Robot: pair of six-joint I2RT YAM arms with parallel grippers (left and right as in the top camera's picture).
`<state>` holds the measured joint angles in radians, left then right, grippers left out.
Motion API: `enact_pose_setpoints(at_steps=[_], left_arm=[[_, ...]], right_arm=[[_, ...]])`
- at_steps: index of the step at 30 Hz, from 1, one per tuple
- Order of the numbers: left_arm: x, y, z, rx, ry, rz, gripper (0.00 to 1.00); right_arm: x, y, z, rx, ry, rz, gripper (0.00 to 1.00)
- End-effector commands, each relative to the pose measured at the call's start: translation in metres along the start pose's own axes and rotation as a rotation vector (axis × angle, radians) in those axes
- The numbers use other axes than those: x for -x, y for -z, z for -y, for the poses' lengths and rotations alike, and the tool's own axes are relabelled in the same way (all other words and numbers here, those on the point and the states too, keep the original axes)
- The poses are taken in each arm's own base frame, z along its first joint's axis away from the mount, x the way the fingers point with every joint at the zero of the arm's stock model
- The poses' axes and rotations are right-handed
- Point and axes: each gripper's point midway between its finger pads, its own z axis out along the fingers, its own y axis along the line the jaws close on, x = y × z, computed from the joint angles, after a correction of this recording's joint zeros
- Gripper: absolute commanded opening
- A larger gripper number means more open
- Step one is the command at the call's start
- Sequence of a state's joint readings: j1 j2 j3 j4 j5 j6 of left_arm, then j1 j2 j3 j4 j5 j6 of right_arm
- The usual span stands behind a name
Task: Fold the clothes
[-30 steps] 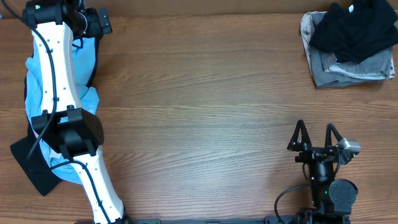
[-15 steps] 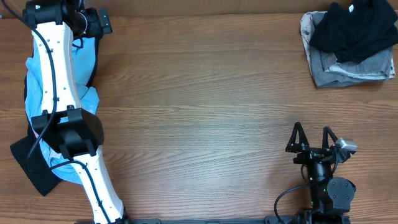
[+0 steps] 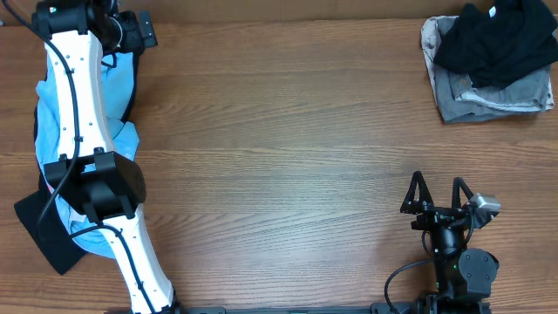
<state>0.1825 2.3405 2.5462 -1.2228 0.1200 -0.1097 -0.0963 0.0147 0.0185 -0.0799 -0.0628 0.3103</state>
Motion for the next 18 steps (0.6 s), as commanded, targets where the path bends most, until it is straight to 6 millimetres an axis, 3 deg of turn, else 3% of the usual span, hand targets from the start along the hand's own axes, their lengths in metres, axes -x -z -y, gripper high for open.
enact_pose_setpoints(at_steps=[1, 5, 10, 13, 15, 18], left_arm=[[-0.001, -0.004, 0.004, -0.007, 0.004, -0.004, 1.00], [0.002, 0.004, 0.010, -0.013, -0.005, 0.010, 1.00], [0.001, 0.053, 0.056, -0.062, -0.074, 0.068, 1.00], [-0.021, 0.088, 0.091, -0.103, -0.133, 0.070, 1.00], [-0.047, 0.111, 0.114, -0.133, -0.179, 0.055, 1.00], [-0.082, 0.141, 0.128, -0.133, -0.259, 0.053, 1.00]], right_arm=[[-0.002, 0.000, 0.000, 0.004, -0.001, 0.003, 1.00], [-0.002, 0.000, 0.000, 0.004, -0.001, 0.003, 1.00], [-0.002, 0.000, 0.000, 0.004, -0.001, 0.003, 1.00], [-0.002, 0.000, 0.000, 0.004, -0.001, 0.003, 1.00], [-0.002, 0.000, 0.000, 0.004, -0.001, 0.003, 1.00], [-0.002, 0.000, 0.000, 0.004, -0.001, 0.002, 1.00]])
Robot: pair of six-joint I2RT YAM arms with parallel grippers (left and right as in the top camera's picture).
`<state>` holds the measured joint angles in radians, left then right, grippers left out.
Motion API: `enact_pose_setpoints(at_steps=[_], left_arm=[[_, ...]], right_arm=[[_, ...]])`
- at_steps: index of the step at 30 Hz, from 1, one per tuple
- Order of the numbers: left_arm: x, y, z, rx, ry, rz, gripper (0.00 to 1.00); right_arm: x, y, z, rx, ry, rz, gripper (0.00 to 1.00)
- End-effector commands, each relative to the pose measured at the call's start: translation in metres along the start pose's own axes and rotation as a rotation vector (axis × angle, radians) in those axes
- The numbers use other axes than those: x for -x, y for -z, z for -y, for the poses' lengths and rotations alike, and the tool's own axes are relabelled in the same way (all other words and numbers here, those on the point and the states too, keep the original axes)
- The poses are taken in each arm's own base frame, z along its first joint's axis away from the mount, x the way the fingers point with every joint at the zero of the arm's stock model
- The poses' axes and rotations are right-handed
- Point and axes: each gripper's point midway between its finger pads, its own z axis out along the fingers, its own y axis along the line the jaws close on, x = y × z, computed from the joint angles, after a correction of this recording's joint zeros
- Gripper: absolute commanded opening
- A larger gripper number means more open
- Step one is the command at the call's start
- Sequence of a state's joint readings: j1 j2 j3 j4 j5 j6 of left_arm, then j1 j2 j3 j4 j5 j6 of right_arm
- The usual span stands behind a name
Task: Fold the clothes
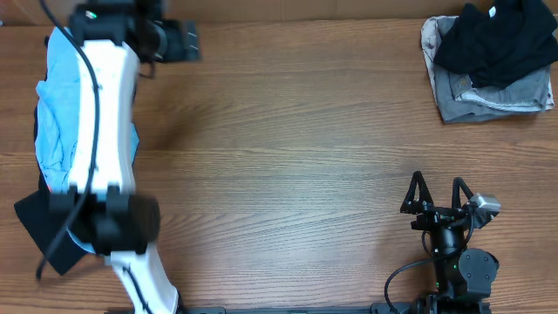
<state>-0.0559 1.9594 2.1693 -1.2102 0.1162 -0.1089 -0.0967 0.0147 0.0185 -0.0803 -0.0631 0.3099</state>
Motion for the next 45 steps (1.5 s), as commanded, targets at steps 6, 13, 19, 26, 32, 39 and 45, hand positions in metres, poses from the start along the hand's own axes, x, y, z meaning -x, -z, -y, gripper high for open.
enact_pose_setpoints(at_steps=[6, 13, 19, 26, 32, 39, 45], left_arm=[[-0.015, 0.083, 0.029, 0.003, -0.108, 0.339, 1.00], [-0.040, 0.084, 0.031, -0.109, -0.145, 0.680, 1.00], [-0.101, 0.074, 0.007, -0.092, -0.132, 0.783, 1.00], [-0.162, 0.077, -0.014, -0.069, -0.122, 0.926, 1.00], [-0.198, 0.073, -0.022, -0.062, -0.122, 1.003, 1.00], [-0.228, 0.047, -0.033, -0.045, -0.112, 0.993, 1.00], [-0.252, 0.024, -0.044, -0.002, -0.091, 0.860, 1.00]], right_arm=[[-0.002, 0.000, 0.000, 0.004, -0.001, 0.002, 1.00], [-0.002, 0.000, 0.000, 0.004, -0.001, 0.003, 1.00], [-0.002, 0.000, 0.000, 0.004, -0.001, 0.003, 1.00], [-0.002, 0.000, 0.000, 0.004, -0.001, 0.003, 1.00], [-0.002, 0.000, 0.000, 0.004, -0.001, 0.003, 1.00], [-0.002, 0.000, 0.000, 0.004, -0.001, 0.003, 1.00], [-0.002, 0.000, 0.000, 0.004, -0.001, 0.003, 1.00]])
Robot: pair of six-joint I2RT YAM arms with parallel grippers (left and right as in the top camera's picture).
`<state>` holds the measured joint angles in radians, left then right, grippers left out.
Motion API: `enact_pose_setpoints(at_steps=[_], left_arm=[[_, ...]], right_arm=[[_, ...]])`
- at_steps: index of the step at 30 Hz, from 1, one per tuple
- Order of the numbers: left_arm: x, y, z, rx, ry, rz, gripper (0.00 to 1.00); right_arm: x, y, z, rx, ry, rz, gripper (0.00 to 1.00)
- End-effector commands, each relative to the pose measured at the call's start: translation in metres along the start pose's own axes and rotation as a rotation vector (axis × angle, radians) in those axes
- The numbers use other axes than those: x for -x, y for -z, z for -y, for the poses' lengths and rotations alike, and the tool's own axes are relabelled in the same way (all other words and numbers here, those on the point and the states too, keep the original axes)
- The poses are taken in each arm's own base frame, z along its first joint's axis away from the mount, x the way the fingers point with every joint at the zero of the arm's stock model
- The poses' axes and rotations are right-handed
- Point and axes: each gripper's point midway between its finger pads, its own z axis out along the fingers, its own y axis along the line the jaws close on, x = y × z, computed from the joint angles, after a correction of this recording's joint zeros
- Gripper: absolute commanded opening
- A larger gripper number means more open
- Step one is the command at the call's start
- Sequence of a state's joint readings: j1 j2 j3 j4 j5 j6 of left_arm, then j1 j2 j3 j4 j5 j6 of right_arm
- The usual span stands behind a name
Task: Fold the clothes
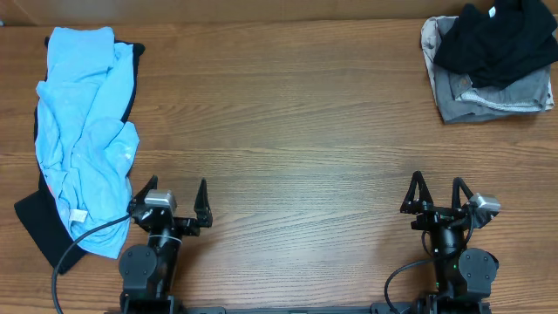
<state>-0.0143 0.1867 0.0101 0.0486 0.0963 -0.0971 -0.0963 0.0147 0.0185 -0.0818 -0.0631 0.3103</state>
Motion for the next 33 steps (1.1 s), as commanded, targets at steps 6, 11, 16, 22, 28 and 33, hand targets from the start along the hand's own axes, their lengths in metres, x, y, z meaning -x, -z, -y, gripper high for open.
enact_pose_setpoints(at_steps=[6, 11, 16, 22, 28, 33], left_arm=[[-0.002, 0.008, -0.006, 0.034, -0.018, 0.010, 1.00], [0.009, 0.011, -0.005, 0.030, -0.023, 0.060, 1.00], [0.010, 0.011, -0.005, 0.029, -0.023, 0.061, 1.00], [0.009, 0.011, -0.005, 0.029, -0.023, 0.060, 1.00], [0.009, 0.011, -0.004, 0.029, -0.023, 0.060, 1.00], [0.009, 0.011, -0.004, 0.029, -0.023, 0.060, 1.00]], right_arm=[[-0.002, 0.000, 0.000, 0.004, -0.001, 0.004, 1.00], [-0.002, 0.000, 0.000, 0.004, -0.001, 0.004, 1.00], [-0.002, 0.000, 0.000, 0.004, -0.001, 0.004, 1.00], [-0.002, 0.000, 0.000, 0.004, -0.001, 0.004, 1.00], [-0.002, 0.000, 0.000, 0.004, -0.001, 0.004, 1.00], [-0.002, 0.000, 0.000, 0.004, -0.001, 0.004, 1.00]])
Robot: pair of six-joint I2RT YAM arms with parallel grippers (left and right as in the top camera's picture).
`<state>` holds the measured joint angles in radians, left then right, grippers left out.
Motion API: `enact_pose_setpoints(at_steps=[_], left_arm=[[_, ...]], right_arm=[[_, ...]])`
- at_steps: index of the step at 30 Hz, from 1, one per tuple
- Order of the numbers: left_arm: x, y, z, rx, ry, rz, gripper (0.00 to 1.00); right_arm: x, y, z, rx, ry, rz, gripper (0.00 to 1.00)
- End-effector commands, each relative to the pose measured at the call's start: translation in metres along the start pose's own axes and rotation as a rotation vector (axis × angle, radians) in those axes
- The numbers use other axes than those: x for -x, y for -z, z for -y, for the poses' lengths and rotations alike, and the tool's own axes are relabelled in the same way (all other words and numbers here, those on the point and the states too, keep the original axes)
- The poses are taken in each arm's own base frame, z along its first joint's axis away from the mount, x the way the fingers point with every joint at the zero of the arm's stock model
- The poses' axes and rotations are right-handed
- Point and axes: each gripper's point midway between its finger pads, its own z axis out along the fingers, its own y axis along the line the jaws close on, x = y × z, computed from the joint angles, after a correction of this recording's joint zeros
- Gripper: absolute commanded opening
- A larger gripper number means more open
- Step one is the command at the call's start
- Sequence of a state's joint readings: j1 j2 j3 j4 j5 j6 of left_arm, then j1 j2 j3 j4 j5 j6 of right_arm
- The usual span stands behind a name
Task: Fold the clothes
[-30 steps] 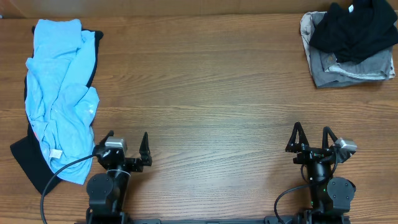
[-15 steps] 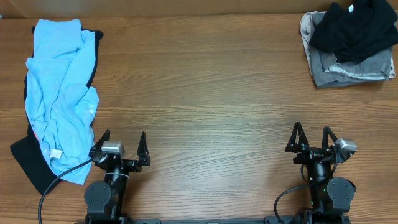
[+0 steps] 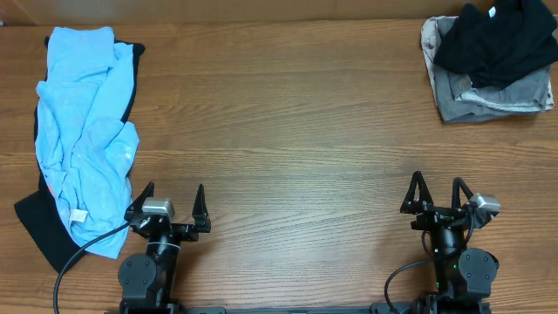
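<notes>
A crumpled light blue garment (image 3: 83, 131) lies at the table's left side on top of a black garment (image 3: 42, 228) that sticks out below it. At the back right corner a black garment (image 3: 497, 39) rests on a folded grey one (image 3: 488, 98). My left gripper (image 3: 168, 203) is parked near the front left, fingers spread open and empty, just right of the blue garment's lower end. My right gripper (image 3: 436, 190) is parked near the front right, open and empty, far from both piles.
A black cable (image 3: 83, 253) runs from the left arm's base across the black garment's corner. The wooden table (image 3: 288, 131) stretches between the two piles.
My left gripper has turned slightly at its parked spot near the front left. The garments and the right arm have not moved.
My left arm was stretched over the blue garment, gripper at the back left corner. Then the gripper was a little right of that corner. Later the arm was back at its parked pose, open and empty, with the blue garment spread along the left edge, as now.
</notes>
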<state>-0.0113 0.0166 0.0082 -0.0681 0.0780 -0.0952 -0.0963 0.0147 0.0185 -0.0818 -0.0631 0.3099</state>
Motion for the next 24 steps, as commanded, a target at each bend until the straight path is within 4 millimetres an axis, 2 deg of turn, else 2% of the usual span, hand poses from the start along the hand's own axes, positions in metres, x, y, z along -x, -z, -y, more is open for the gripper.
enact_pose_setpoints(at_steps=[1, 24], left_arm=[[0.0005, 0.0005, -0.0025, 0.012, -0.017, 0.007, 1.00], [0.0005, 0.0005, -0.0025, 0.012, -0.017, 0.007, 1.00]], right_arm=[[-0.0017, 0.0000, -0.0001, 0.004, -0.001, 0.004, 1.00], [-0.0017, 0.0000, -0.0001, 0.004, -0.001, 0.004, 1.00]])
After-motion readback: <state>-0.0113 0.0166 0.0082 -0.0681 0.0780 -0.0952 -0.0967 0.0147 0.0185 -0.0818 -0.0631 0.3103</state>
